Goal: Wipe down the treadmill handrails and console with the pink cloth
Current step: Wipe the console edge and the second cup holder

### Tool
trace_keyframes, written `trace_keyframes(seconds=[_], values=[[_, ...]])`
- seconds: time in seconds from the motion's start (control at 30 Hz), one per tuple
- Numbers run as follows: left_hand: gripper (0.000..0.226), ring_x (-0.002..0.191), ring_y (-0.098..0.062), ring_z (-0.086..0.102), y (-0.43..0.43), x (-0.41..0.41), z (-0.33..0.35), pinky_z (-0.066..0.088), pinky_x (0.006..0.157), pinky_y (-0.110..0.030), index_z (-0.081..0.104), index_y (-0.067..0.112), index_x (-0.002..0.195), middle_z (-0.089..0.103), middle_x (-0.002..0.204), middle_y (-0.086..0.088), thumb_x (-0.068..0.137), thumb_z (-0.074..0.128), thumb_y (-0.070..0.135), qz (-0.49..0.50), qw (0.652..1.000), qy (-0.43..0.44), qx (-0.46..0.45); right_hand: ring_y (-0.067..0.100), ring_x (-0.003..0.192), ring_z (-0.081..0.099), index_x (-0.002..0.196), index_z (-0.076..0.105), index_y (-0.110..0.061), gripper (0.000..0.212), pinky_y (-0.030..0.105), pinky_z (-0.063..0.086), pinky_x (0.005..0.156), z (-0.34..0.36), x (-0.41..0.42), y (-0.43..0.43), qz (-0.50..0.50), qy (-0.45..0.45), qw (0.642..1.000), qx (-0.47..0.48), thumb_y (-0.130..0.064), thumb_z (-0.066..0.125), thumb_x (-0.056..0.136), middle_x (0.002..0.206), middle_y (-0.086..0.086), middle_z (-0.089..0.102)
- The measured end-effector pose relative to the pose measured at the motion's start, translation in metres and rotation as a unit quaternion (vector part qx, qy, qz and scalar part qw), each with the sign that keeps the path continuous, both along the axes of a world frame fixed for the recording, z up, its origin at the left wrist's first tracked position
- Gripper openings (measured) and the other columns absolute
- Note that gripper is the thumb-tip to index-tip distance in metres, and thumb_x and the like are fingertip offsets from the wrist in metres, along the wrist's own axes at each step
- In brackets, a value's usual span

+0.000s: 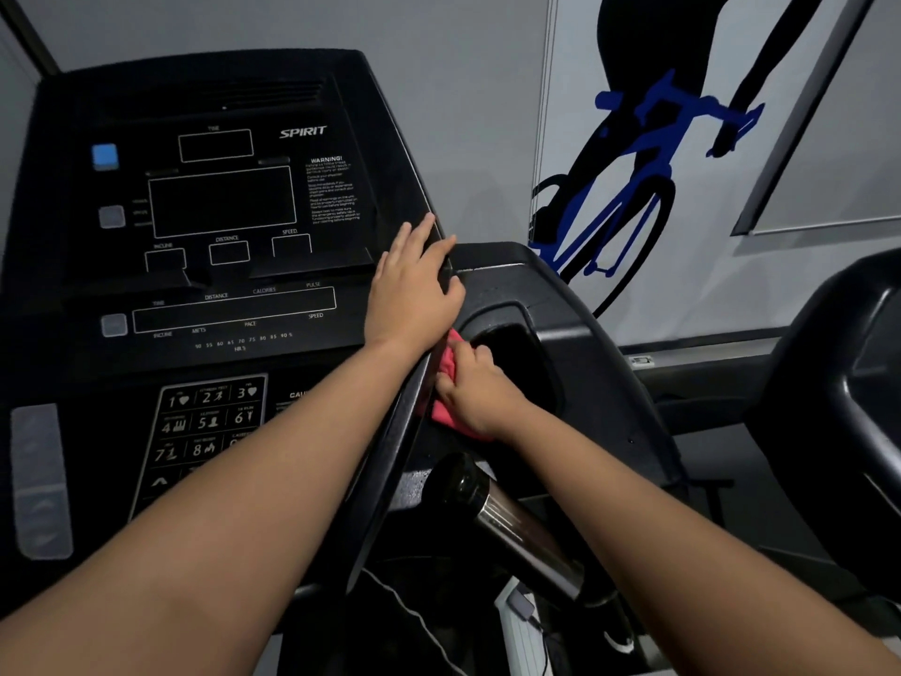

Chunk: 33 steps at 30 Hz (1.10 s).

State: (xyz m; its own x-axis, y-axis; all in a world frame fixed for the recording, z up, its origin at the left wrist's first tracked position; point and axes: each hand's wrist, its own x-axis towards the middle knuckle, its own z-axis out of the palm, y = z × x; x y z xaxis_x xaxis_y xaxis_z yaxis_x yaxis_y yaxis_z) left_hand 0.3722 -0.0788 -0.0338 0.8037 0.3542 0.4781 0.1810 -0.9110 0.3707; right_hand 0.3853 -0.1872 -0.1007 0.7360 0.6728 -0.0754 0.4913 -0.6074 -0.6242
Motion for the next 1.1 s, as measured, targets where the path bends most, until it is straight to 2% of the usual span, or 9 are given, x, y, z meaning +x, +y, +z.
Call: trace_keyframes(seconds=[0.13, 0.2, 0.37, 0.5, 0.63, 0.77, 0.87, 0.93, 1.1], values=[[0.047, 0.147, -0.014, 0.010, -0.001, -0.002, 0.000, 0.014, 0.119, -0.038, 0.046, 0.025, 0.141, 0.020, 0.158, 0.006, 0.093, 0.049, 0.026, 0.001, 1.000, 0.004, -0.005, 0.036, 0.116, 0.046, 0.146, 0.024, -0.014, 0.059, 0.036, 0.037, 0.098, 0.005, -0.023, -0.024, 0.082, -0.075, 0.993, -0.035, -0.038, 0.045, 0.096, 0.126, 0.016, 0.040], [0.047, 0.147, -0.014, 0.010, -0.001, -0.002, -0.001, 0.016, 0.119, -0.039, 0.046, 0.025, 0.140, 0.020, 0.158, 0.006, 0.094, 0.049, 0.026, 0.002, 1.000, 0.002, -0.006, 0.034, 0.116, 0.047, 0.147, 0.025, -0.016, 0.059, 0.035, 0.036, 0.099, 0.006, -0.025, -0.029, 0.105, -0.075, 0.991, -0.041, -0.038, 0.046, 0.096, 0.125, 0.015, 0.040], [0.045, 0.146, -0.014, 0.013, 0.000, -0.003, -0.001, 0.020, 0.118, -0.041, 0.048, 0.024, 0.139, 0.023, 0.158, 0.005, 0.094, 0.049, 0.026, 0.000, 1.000, -0.006, -0.009, 0.035, 0.125, 0.036, 0.147, 0.027, -0.014, 0.057, 0.034, 0.029, 0.108, 0.003, -0.007, -0.009, 0.038, -0.014, 0.999, 0.021, -0.031, 0.045, 0.095, 0.133, 0.014, 0.027], [0.044, 0.146, -0.014, 0.015, 0.000, -0.003, 0.000, 0.020, 0.118, -0.039, 0.050, 0.024, 0.138, 0.025, 0.157, 0.005, 0.093, 0.050, 0.026, 0.001, 1.000, -0.012, -0.014, 0.031, 0.129, 0.028, 0.147, 0.029, -0.014, 0.056, 0.032, 0.024, 0.110, -0.002, 0.000, -0.007, 0.031, -0.028, 0.998, 0.038, -0.029, 0.045, 0.096, 0.142, 0.012, 0.022], [0.044, 0.146, -0.014, 0.016, 0.000, -0.003, -0.001, 0.020, 0.118, -0.039, 0.050, 0.025, 0.137, 0.026, 0.156, 0.005, 0.093, 0.051, 0.026, 0.003, 1.000, -0.013, -0.013, 0.027, 0.125, 0.034, 0.141, 0.040, -0.016, 0.049, 0.028, 0.025, 0.107, -0.003, -0.005, -0.027, 0.109, -0.053, 0.992, 0.033, -0.031, 0.050, 0.095, 0.139, 0.006, 0.029], [0.043, 0.145, -0.015, 0.019, 0.001, -0.001, -0.002, 0.021, 0.117, -0.038, 0.053, 0.025, 0.134, 0.030, 0.155, 0.005, 0.091, 0.052, 0.027, 0.010, 1.000, -0.019, -0.001, 0.020, 0.111, 0.034, 0.134, 0.050, -0.023, 0.044, 0.021, 0.025, 0.098, 0.001, -0.009, -0.046, 0.224, -0.104, 0.969, 0.023, -0.035, 0.057, 0.092, 0.138, -0.004, 0.037], [0.040, 0.143, -0.018, 0.023, 0.001, 0.001, -0.001, 0.024, 0.115, -0.038, 0.057, 0.024, 0.129, 0.035, 0.152, 0.004, 0.089, 0.054, 0.027, 0.022, 0.999, -0.024, 0.012, 0.022, 0.104, 0.035, 0.126, 0.059, -0.021, 0.044, 0.029, 0.033, 0.095, 0.004, -0.004, -0.046, 0.294, -0.124, 0.948, 0.023, -0.044, 0.059, 0.088, 0.134, -0.004, 0.046], [0.038, 0.141, -0.020, 0.026, 0.001, 0.002, -0.001, 0.028, 0.114, -0.040, 0.058, 0.023, 0.126, 0.037, 0.150, 0.003, 0.088, 0.055, 0.027, 0.025, 0.999, -0.025, 0.022, 0.023, 0.102, 0.040, 0.119, 0.064, -0.020, 0.050, 0.033, 0.037, 0.093, 0.004, -0.001, -0.046, 0.327, -0.142, 0.933, 0.041, -0.054, 0.049, 0.086, 0.128, -0.002, 0.053], [0.037, 0.138, -0.020, 0.030, 0.001, 0.004, -0.002, 0.031, 0.111, -0.041, 0.060, 0.022, 0.122, 0.040, 0.147, 0.003, 0.086, 0.055, 0.027, 0.030, 0.999, -0.026, 0.029, 0.022, 0.100, 0.045, 0.115, 0.068, -0.020, 0.041, 0.040, 0.043, 0.088, -0.001, -0.004, -0.050, 0.398, -0.154, 0.899, 0.094, -0.040, 0.040, 0.092, 0.119, -0.003, 0.062]])
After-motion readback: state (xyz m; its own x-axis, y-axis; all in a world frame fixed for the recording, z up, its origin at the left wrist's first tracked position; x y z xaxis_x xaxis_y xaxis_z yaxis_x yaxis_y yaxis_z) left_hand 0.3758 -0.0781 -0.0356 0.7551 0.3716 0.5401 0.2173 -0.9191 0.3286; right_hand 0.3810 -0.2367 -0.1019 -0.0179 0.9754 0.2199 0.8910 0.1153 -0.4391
